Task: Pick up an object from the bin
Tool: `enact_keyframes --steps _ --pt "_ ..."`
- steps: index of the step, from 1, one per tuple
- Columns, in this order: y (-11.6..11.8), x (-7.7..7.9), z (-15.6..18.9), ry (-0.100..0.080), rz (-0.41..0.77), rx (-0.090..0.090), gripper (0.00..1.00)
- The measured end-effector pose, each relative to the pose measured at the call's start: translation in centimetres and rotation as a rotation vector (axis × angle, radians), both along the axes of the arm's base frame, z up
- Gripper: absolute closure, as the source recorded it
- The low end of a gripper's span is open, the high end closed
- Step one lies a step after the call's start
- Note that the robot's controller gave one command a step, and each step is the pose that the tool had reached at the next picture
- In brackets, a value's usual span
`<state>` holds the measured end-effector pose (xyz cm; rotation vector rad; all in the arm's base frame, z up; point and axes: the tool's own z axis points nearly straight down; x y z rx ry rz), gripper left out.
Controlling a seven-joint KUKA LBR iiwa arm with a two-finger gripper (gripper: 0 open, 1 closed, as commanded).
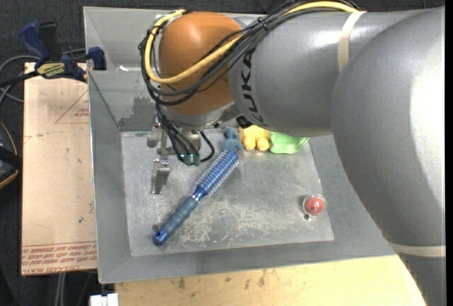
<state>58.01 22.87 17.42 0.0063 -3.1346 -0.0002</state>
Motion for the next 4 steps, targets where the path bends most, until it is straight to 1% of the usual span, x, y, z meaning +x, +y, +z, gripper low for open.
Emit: enact_keyframes --steps 1,2,3,4 --pt "-3.4 -1.3 -10.1 -0.014 -0.111 0.007 0.0" --pt "-13.0 -2.3 0.1 -0.016 0.01 -0.001 0.0" --pt "-16.2 -1.6 -9.4 -0.012 0.156 0.003 0.0" --pt "-16.1 -1.5 -9.1 -0.013 0.157 0.003 1.0"
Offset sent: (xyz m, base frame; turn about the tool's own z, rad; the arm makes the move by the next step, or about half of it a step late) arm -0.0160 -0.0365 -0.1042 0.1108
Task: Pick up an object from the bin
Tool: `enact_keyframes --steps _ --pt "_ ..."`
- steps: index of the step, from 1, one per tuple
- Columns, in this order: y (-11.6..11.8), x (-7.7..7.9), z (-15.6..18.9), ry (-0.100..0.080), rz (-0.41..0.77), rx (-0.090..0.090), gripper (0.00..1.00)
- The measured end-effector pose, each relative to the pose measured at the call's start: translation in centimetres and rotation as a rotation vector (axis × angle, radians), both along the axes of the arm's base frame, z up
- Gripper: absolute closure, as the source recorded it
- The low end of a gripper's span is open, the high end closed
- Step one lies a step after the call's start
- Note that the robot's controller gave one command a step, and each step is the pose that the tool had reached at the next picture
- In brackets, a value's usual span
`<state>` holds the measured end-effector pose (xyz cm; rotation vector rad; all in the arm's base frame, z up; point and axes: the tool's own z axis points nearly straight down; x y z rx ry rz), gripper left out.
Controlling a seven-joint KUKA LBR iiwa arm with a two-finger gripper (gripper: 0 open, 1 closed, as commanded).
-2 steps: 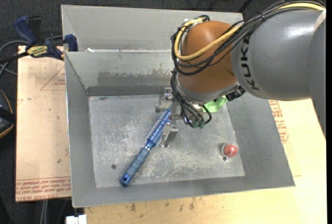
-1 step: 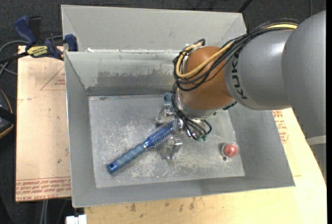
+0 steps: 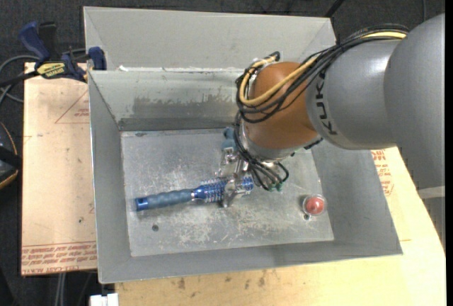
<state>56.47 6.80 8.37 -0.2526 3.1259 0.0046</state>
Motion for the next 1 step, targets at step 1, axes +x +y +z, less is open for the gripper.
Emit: enact_keyframes --steps 1 --pt "1.81 2.91 12.52 -0.006 0.034 -0.001 1.0"
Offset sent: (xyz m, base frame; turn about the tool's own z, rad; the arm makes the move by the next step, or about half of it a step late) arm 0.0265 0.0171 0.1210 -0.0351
